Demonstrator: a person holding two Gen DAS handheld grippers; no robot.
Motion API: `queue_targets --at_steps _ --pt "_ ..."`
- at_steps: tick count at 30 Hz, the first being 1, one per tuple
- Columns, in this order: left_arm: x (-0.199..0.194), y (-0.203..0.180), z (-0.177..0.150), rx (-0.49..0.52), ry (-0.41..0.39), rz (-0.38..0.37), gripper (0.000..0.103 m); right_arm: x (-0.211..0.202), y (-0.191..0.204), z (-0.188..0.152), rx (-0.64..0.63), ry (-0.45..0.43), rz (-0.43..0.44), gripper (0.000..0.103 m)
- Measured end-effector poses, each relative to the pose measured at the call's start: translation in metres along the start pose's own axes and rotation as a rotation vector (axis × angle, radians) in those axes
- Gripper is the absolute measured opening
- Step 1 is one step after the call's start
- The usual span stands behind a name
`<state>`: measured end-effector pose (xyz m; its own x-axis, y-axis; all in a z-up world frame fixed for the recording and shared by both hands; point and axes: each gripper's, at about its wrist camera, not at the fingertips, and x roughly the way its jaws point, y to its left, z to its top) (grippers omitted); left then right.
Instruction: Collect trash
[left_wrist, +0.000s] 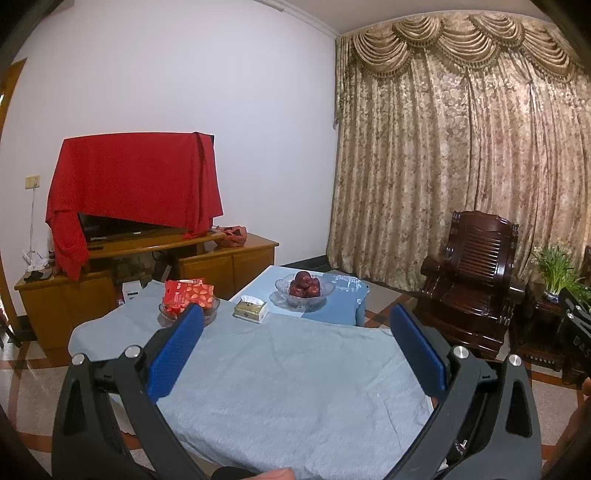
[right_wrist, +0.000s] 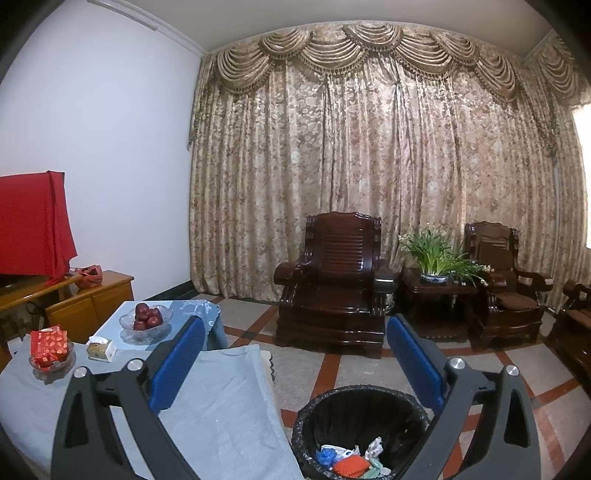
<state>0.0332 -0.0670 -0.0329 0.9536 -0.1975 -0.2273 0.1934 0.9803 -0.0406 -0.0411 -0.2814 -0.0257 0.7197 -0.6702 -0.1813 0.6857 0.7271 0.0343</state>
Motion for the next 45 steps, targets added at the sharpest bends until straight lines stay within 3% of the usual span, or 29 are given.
queue_targets --at_steps 45 --pt "-0.005 -0.009 0.004 -0.003 -0.008 -0.014 0.098 0.012 0.007 -0.002 -0.014 0.033 -0.012 0.097"
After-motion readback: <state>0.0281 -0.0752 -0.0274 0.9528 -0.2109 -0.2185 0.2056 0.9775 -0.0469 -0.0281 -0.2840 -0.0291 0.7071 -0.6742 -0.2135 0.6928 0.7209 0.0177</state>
